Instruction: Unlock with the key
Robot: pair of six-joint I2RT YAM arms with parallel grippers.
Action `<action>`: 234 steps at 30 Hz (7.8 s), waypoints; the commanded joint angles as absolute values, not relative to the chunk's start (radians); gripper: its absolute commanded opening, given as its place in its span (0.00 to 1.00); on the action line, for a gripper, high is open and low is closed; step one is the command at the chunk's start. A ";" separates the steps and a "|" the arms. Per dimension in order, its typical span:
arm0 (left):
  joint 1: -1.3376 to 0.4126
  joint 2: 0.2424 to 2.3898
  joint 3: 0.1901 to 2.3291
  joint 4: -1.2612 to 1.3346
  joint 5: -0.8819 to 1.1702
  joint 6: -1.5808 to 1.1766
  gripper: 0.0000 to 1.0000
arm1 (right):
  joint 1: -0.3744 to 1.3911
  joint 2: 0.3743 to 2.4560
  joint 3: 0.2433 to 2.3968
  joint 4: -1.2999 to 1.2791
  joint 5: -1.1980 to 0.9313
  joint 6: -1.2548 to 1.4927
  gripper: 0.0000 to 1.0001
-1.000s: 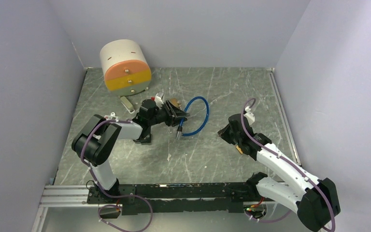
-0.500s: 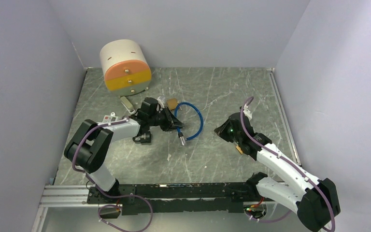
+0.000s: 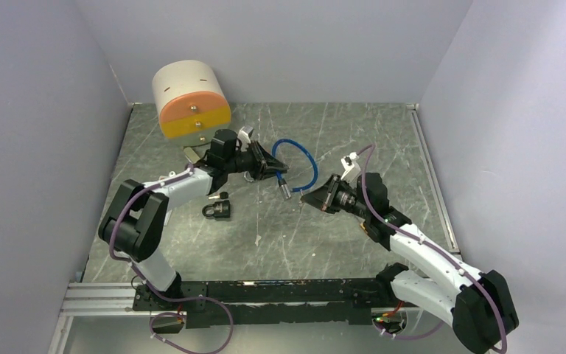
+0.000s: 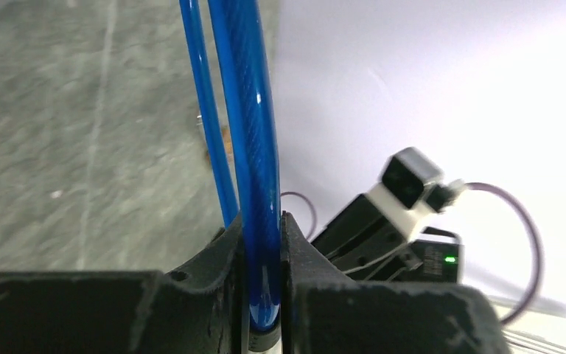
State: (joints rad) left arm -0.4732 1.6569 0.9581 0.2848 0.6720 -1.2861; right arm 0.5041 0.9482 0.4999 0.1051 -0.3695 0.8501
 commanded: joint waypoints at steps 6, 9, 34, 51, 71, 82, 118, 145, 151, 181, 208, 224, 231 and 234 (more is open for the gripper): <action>-0.438 1.694 1.035 0.662 0.743 -1.543 0.03 | 0.477 0.908 0.433 0.516 -0.654 0.936 0.00; -0.434 1.702 1.057 0.712 0.745 -1.579 0.03 | 0.474 0.915 0.446 0.549 -0.679 0.948 0.00; -0.426 1.709 1.088 0.946 0.742 -1.751 0.03 | 0.419 1.045 0.577 0.719 -0.666 1.040 0.00; -0.426 1.745 1.116 1.043 0.726 -1.826 0.02 | 0.419 1.074 0.593 0.713 -0.662 1.050 0.00; -0.426 1.769 1.117 1.134 0.714 -1.880 0.03 | 0.418 1.126 0.642 0.742 -0.655 1.136 0.00; -0.426 1.763 1.139 1.164 0.707 -1.920 0.02 | 0.404 1.156 0.617 0.850 -0.660 1.252 0.00; -0.455 1.717 1.163 1.213 0.776 -1.879 0.02 | 0.364 1.369 0.861 0.790 -0.746 1.550 0.00; -0.463 1.612 1.219 0.877 0.667 -1.681 0.03 | 0.373 1.229 1.045 0.145 -0.649 1.151 0.00; -0.463 1.589 1.217 0.705 0.665 -1.667 0.03 | 0.455 1.274 1.232 -0.257 -0.451 0.847 0.00; -0.460 1.477 1.122 0.850 0.566 -1.591 0.02 | 0.493 1.218 1.230 -0.166 -0.417 0.785 0.00; -0.460 1.316 1.107 1.024 0.413 -1.189 0.02 | 0.404 1.074 0.955 0.256 -0.591 1.149 0.72; -0.461 1.222 1.186 0.417 0.249 -1.045 0.02 | 0.762 1.185 1.381 -0.379 0.129 0.408 0.67; -0.460 1.206 1.221 0.274 0.211 -1.035 0.02 | 0.879 1.293 1.497 -0.498 0.274 0.262 0.61; -0.460 1.204 1.229 0.223 0.210 -1.047 0.02 | 0.908 1.317 1.516 -0.509 0.272 0.226 0.61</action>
State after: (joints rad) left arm -0.4580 1.2606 1.1538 0.2386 0.2371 -1.0550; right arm 0.8734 1.3083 1.4456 -0.4564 0.1947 0.3374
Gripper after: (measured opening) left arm 0.164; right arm 0.610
